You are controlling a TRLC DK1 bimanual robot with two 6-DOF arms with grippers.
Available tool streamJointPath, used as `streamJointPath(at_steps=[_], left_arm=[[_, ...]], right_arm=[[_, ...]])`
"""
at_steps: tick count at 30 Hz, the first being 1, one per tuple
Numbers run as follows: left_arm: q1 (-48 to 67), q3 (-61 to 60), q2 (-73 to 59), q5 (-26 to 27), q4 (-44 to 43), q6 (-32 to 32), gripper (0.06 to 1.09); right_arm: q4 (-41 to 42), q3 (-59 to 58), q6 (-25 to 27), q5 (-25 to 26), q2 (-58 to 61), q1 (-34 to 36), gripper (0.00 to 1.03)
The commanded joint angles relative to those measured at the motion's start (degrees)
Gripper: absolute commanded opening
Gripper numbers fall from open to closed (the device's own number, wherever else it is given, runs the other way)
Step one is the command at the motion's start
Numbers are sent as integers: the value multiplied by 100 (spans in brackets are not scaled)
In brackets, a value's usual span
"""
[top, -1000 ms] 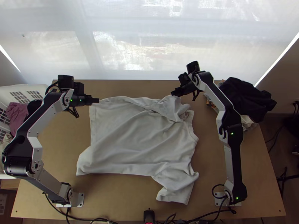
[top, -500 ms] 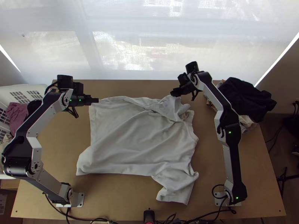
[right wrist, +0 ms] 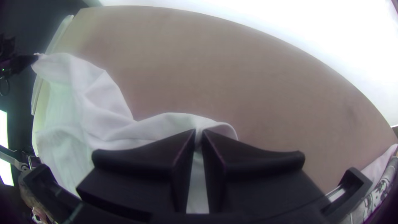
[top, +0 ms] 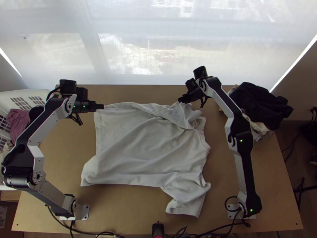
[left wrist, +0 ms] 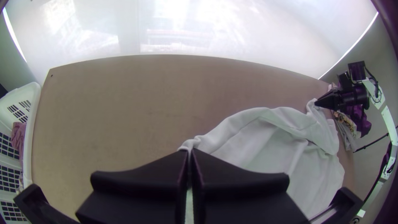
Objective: Fold the t-shirt
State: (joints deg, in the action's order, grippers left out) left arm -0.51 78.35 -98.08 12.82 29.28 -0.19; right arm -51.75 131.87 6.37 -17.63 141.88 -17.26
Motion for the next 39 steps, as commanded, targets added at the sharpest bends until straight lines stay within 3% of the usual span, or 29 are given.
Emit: streamJointPath(at_steps=[1, 27, 39], left_arm=[[-1, 14, -27, 1, -1, 1, 9], [25, 137, 105, -7, -159, -61, 9], [34, -232, 386, -174, -1126, 133, 9]], right_arm=[[-20, 5, 75, -4, -3, -23, 3], [244, 198, 171, 154, -1058, 126, 3], [279, 110, 303, 190, -1585, 38, 3]])
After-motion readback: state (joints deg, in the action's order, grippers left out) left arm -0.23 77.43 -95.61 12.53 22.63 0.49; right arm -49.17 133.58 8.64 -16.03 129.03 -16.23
